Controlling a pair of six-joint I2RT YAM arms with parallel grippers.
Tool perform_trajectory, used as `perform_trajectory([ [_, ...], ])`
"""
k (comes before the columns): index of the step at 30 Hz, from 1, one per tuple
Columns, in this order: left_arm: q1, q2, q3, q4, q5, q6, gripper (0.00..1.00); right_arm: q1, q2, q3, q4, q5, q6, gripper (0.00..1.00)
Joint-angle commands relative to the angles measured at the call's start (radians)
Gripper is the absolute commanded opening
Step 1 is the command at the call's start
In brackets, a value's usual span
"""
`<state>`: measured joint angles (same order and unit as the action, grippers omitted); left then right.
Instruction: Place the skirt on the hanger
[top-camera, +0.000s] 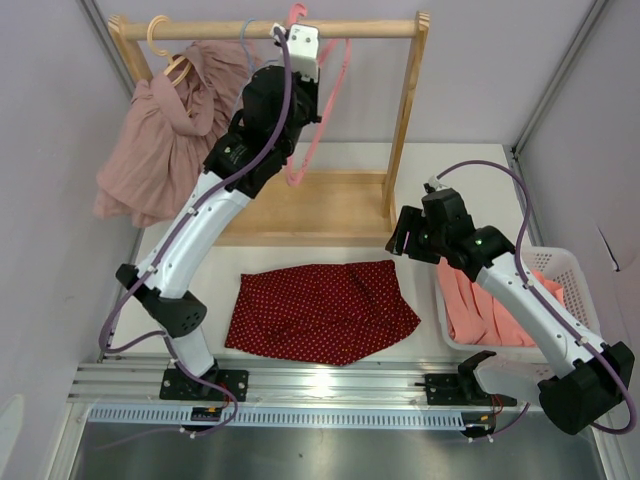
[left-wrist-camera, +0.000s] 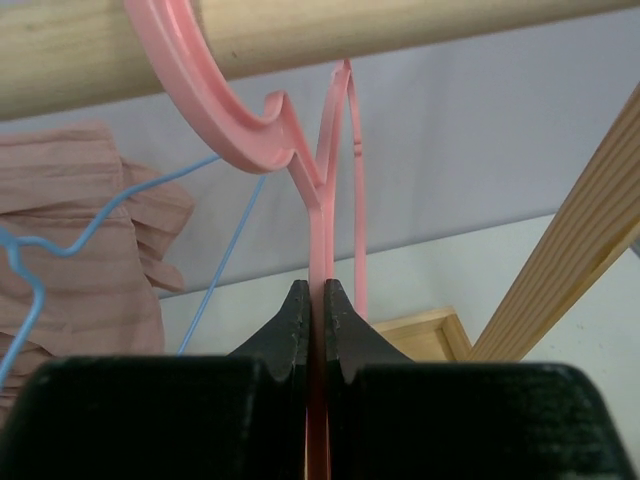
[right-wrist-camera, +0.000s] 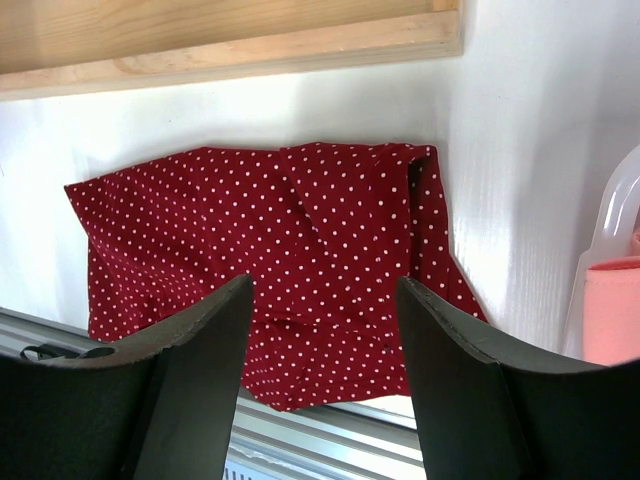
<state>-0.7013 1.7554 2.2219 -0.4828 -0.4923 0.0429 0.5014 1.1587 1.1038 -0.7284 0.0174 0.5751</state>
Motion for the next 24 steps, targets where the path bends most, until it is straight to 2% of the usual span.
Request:
perform_trajectory([
  [1,0.014,-0.094,0.009,0.118,0.040,0.011,0.00,-0.006,-0.028,0.045,0.012,-0.007,-0.021,0.65],
  [11,0.048,-0.119,-0.011,0.089,0.155,0.022,0.00,-0.004,-0.034,0.041,0.017,-0.005,-0.020,0.65],
  [24,0.059,-0.280,-0.252,0.144,0.374,0.074,0.00,-0.011,-0.045,0.033,0.018,-0.005,-0.024,0.65],
])
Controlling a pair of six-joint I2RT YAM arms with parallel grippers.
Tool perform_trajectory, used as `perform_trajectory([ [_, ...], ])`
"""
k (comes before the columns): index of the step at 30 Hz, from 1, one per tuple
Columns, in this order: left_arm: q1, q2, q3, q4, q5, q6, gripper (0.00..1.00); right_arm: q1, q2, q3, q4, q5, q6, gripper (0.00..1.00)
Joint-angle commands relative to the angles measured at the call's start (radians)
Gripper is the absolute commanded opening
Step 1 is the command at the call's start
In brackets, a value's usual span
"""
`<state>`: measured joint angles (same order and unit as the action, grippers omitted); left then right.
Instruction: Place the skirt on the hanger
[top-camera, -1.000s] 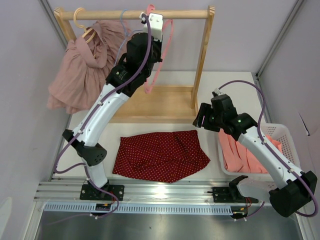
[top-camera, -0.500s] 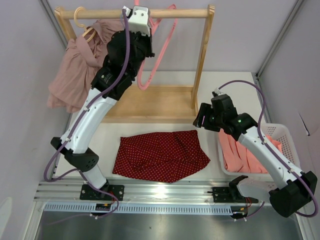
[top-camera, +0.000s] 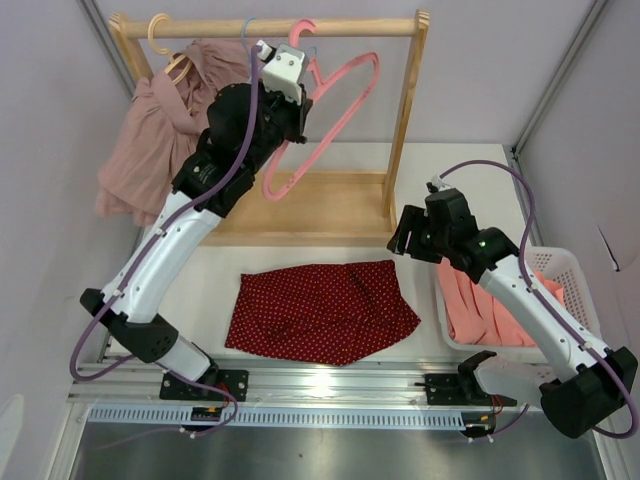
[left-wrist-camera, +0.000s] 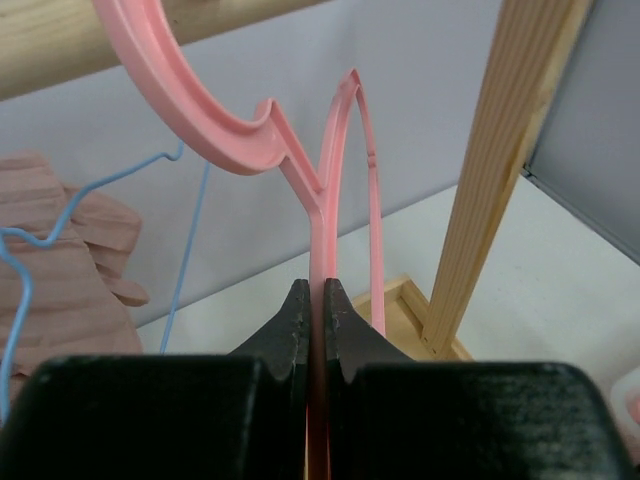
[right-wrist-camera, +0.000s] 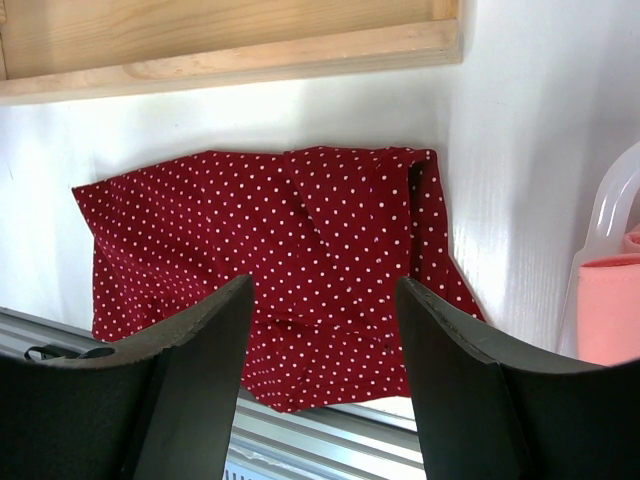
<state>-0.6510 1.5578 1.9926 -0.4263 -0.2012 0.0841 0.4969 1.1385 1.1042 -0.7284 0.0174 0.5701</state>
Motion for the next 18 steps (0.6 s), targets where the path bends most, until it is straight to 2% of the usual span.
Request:
perform_trajectory([
  [1,0.008,-0.097,-0.075,0.096,0.089,0.034,0.00,-0.006,-0.026,0.032,0.018,-0.007,-0.018,0.65],
  [9,0.016,-0.231,-0.245,0.129,0.197,0.025,0.00,-0.014,-0.039,0.031,0.015,-0.007,-0.024,0.65],
  [10,0.014,-0.248,-0.267,0.139,0.248,0.023,0.00,-0.014,-0.042,0.034,0.012,-0.007,-0.027,0.65],
  [18,0.014,-0.442,-0.596,0.213,0.358,-0.047,0.00,-0.017,-0.082,0.051,-0.023,-0.005,-0.035,0.65],
])
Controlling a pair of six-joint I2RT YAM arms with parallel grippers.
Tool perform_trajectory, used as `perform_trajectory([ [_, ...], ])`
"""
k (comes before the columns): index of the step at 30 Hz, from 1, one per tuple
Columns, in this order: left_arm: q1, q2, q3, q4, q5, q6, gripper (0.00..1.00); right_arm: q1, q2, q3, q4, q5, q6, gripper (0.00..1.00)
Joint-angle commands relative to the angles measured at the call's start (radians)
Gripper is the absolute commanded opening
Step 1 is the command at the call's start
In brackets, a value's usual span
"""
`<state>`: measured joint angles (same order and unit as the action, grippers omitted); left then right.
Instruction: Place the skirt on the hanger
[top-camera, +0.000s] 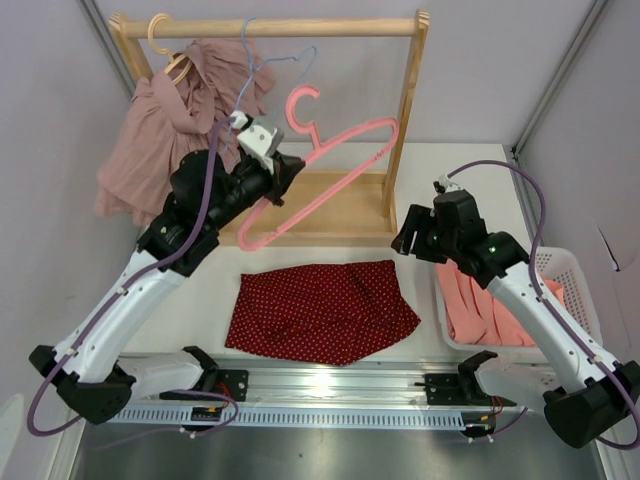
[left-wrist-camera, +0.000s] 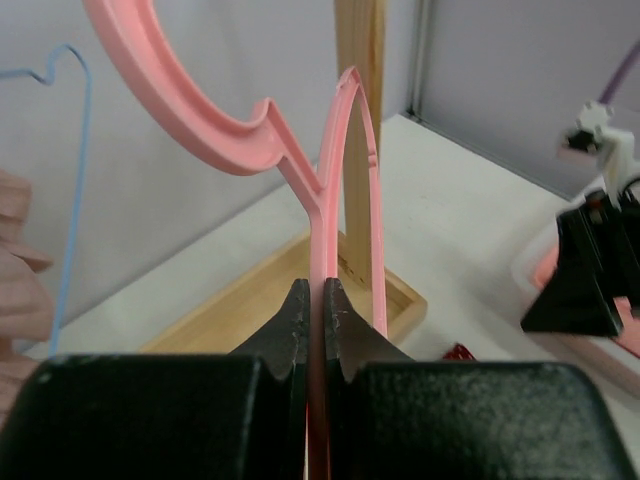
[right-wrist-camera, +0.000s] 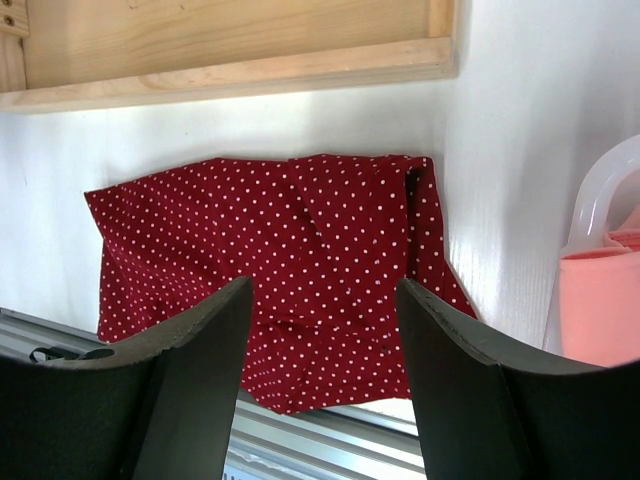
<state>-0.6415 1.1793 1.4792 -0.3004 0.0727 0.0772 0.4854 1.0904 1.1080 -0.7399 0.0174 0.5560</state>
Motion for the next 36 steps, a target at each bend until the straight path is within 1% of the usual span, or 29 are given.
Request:
perform_trajectory([
  [1,0.005,-0.104,-0.133,0.090,0.100,-0.065,0.00,-0.007,-0.038,0.049,-0.027,-0.004,-0.022,0.65],
  [3,0.006,-0.148,-0.195,0.121,0.119,-0.098,0.00,-0.007,-0.053,0.046,-0.038,-0.004,-0.022,0.65],
  [4,0.006,-0.186,-0.283,0.130,0.133,-0.112,0.00,-0.007,-0.070,0.041,-0.047,-0.002,-0.024,0.65],
  [5,0.006,-0.204,-0.312,0.135,0.147,-0.140,0.00,-0.004,-0.075,0.039,-0.055,-0.002,-0.022,0.65],
  [7,0.006,-0.262,-0.438,0.182,0.199,-0.186,0.00,-0.005,-0.090,0.036,-0.075,-0.005,-0.025,0.65],
  [10,0.006,-0.308,-0.552,0.249,0.277,-0.232,0.00,0.013,-0.103,0.027,-0.091,-0.002,-0.025,0.64],
  [11,0.006,-0.332,-0.623,0.265,0.295,-0.263,0.00,0.030,-0.109,0.023,-0.098,0.003,-0.025,0.64],
  [12,0.006,-0.342,-0.646,0.279,0.330,-0.281,0.00,0.039,-0.110,0.021,-0.104,0.019,-0.022,0.64],
  [13,0.008,-0.351,-0.669,0.335,0.352,-0.327,0.00,0.051,-0.113,0.018,-0.114,0.029,-0.021,0.64],
  [14,0.005,-0.369,-0.750,0.366,0.370,-0.356,0.00,0.073,-0.118,0.010,-0.116,0.039,-0.018,0.64],
  [16,0.005,-0.392,-0.804,0.430,0.398,-0.424,0.00,0.090,-0.118,0.006,-0.122,0.061,-0.007,0.64],
  [17,0.005,-0.409,-0.892,0.458,0.403,-0.447,0.00,0.099,-0.118,0.000,-0.124,0.068,-0.004,0.64],
  [18,0.005,-0.446,-0.921,0.487,0.409,-0.470,0.00,0.114,-0.116,-0.007,-0.124,0.079,-0.002,0.64],
  [21,-0.001,-0.481,-1.025,0.579,0.437,-0.559,0.00,0.145,-0.112,-0.048,-0.113,0.087,0.007,0.64],
  [24,-0.043,-0.504,-1.128,0.632,0.414,-0.594,0.00,0.169,-0.109,-0.101,-0.093,0.089,0.022,0.64],
  [26,-0.067,-0.518,-1.160,0.668,0.392,-0.603,0.00,0.183,-0.109,-0.126,-0.084,0.096,0.033,0.64],
  [27,-0.069,-0.524,-1.207,0.682,0.391,-0.613,0.00,0.191,-0.107,-0.148,-0.081,0.098,0.038,0.64],
  [32,-0.070,-0.549,-1.301,0.741,0.359,-0.616,0.00,0.225,-0.107,-0.223,-0.050,0.105,0.068,0.63],
  [36,-0.069,-0.528,-1.329,0.762,0.331,-0.600,0.00,0.248,-0.100,-0.292,-0.015,0.108,0.087,0.63],
])
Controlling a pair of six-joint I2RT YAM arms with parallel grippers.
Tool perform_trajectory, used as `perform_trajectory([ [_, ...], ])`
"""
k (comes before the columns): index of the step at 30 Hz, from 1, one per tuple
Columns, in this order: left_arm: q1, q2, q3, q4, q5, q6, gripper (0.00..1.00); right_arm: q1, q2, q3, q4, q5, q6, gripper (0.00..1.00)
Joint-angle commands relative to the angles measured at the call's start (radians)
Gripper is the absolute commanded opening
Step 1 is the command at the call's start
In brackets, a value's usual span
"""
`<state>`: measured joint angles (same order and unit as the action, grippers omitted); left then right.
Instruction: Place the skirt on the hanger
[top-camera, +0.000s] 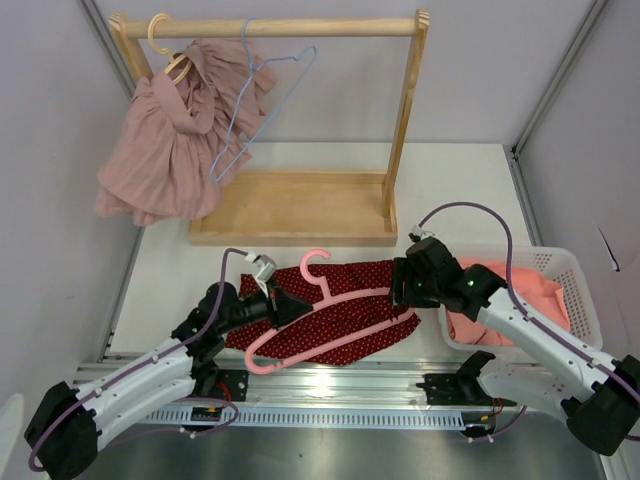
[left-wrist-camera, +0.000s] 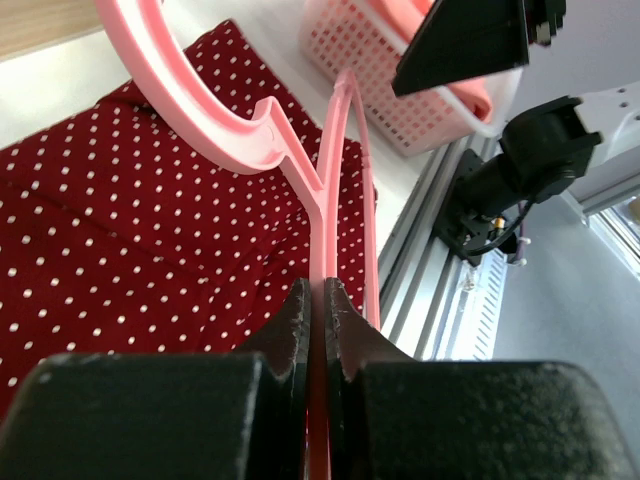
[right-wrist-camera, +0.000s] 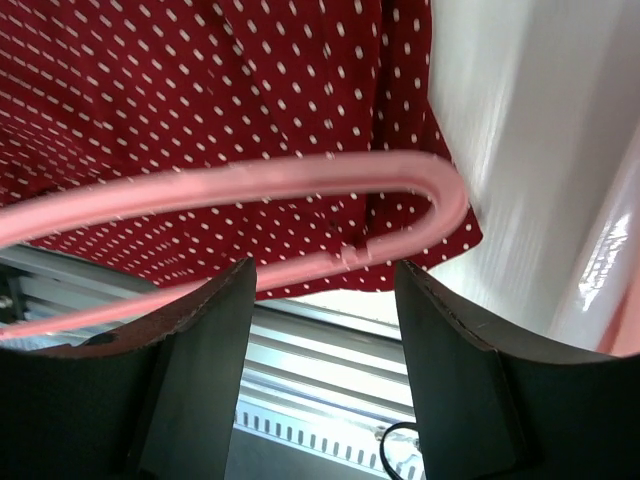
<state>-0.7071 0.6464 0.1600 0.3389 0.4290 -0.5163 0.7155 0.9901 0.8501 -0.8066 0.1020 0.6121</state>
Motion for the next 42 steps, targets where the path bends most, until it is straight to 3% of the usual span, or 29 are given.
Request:
perform_trajectory([
  [1,-0.005,0.019,-0.008,0.132,-0.026,0.004,0.00,0.019,0.002,-0.048,0.061,0.025,0.038,0.63],
  [6,-0.003,0.076,-0.046,0.199,-0.016,-0.004,0.00,0.022,0.016,-0.126,0.133,0.010,0.044,0.62],
  [28,-0.005,0.029,-0.129,0.170,0.011,-0.017,0.00,0.081,0.076,-0.241,0.273,-0.015,0.092,0.60],
  [42,-0.005,0.052,-0.128,0.167,-0.018,-0.008,0.00,0.088,0.125,-0.292,0.379,-0.028,0.117,0.51],
])
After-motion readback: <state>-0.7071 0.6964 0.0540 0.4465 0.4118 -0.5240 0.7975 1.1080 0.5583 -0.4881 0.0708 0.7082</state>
